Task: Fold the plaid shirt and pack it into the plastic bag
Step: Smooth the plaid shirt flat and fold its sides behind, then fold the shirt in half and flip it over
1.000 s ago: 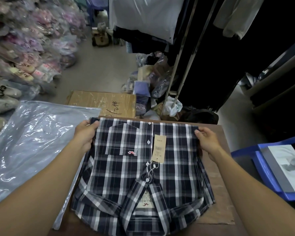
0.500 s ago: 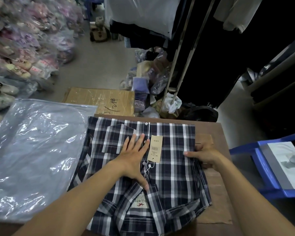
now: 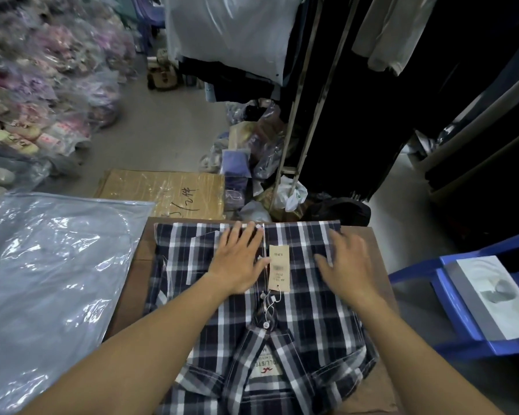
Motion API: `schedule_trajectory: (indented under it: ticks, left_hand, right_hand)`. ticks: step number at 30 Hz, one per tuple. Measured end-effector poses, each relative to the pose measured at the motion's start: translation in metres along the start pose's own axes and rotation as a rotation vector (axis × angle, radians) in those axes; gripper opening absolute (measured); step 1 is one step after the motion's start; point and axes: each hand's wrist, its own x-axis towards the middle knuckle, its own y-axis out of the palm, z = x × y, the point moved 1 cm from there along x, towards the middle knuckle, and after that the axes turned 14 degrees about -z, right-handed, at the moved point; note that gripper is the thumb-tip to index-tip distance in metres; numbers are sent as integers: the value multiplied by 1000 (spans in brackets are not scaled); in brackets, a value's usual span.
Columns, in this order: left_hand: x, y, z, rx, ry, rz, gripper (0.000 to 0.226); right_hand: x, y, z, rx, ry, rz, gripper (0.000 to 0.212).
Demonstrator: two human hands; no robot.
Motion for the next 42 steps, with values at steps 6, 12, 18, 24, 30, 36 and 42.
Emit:
schedule_trajectory:
  ticks: [6,12,18,24,30,36,42]
  left_hand:
    - [2,26,21,18,-7,154,84]
    - [-21,13,83,167,-106,-79,89]
    - [-25,4,103,-40,-204,66,105]
    - [-43,-16,58,-138,-7,108,119]
    - [-53,5,10,-99,176,303,145]
    - [-51,3,5,-62,154,340,150]
    - [-51,3,5,-82,91,342,156]
  right_hand:
    - [12,57,39,-195,-437,292,62]
    - [17,64,-1,-215,-268,181,68]
    - [22,52,-14,107,-94,266,79]
    - [4,16,-28,304,236,88,45]
    - [-22,-1,-49,227,539,293,50]
    - [-29,-28,-36,573,661,511,27]
    - [-23,-76,29,837,443,640,30]
